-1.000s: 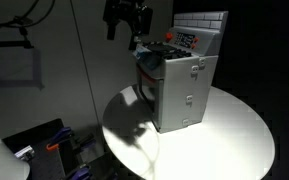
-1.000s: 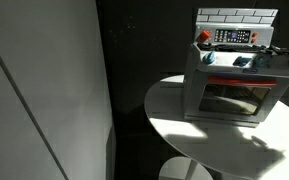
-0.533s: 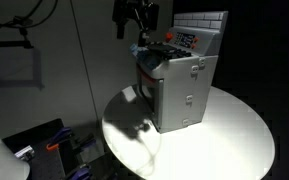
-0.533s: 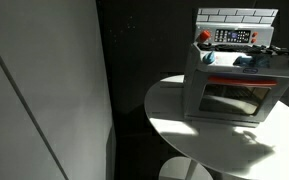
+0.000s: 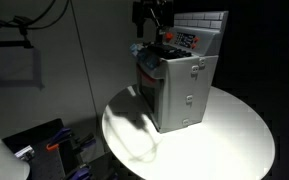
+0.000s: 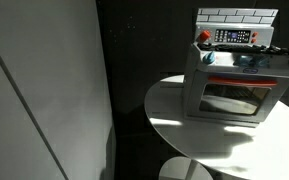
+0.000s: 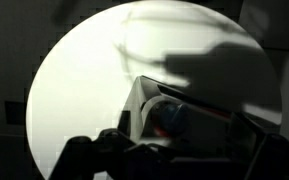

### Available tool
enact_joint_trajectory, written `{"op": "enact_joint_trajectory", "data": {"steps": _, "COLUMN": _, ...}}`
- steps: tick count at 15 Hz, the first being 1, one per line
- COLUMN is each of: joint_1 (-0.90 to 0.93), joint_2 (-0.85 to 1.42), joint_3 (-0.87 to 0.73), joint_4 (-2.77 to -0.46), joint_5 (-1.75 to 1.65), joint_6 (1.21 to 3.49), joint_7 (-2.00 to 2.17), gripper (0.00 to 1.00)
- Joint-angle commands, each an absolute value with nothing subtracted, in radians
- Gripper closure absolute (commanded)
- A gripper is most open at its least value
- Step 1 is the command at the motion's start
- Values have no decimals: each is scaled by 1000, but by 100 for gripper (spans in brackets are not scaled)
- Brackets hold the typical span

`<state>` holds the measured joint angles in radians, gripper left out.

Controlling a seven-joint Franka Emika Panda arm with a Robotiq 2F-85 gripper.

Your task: Push the top right button on the toy stove

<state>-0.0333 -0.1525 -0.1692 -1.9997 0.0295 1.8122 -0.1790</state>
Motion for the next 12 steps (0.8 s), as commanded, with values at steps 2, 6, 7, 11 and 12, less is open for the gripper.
{"op": "enact_joint_trajectory", "data": {"steps": 2, "joint_1": -64, "joint_2": -80, "joint_3": -143, "joint_4": -1952, "joint_5": 32, "joint_6": 1938, "joint_7": -80, "gripper": 0}}
{"op": "enact_joint_trajectory", "data": {"steps": 6, "joint_1": -71, "joint_2": -45, "joint_3": -134, "joint_4": -1963, "joint_5": 15, "joint_6": 2096, "joint_7": -10, "gripper": 0}}
{"op": "enact_joint_trajectory", "data": {"steps": 7, "joint_1": -72, "joint_2": -36, "joint_3": -132, "joint_4": -1963, "joint_5": 11, "joint_6": 2129, "joint_7": 6, "gripper": 0}}
{"op": "enact_joint_trajectory", "data": {"steps": 11, "joint_1": -74, "joint_2": 5, "joint_3": -128, "joint_4": -1958, "joint_5": -7, "joint_6": 2236, "joint_7": 79, "gripper": 0}}
{"op": "enact_joint_trajectory", "data": {"steps": 12, "joint_1": -74, "joint_2": 11, "joint_3": -127, "joint_4": -1958, "joint_5": -17, "joint_6": 2251, "joint_7": 94, "gripper": 0}}
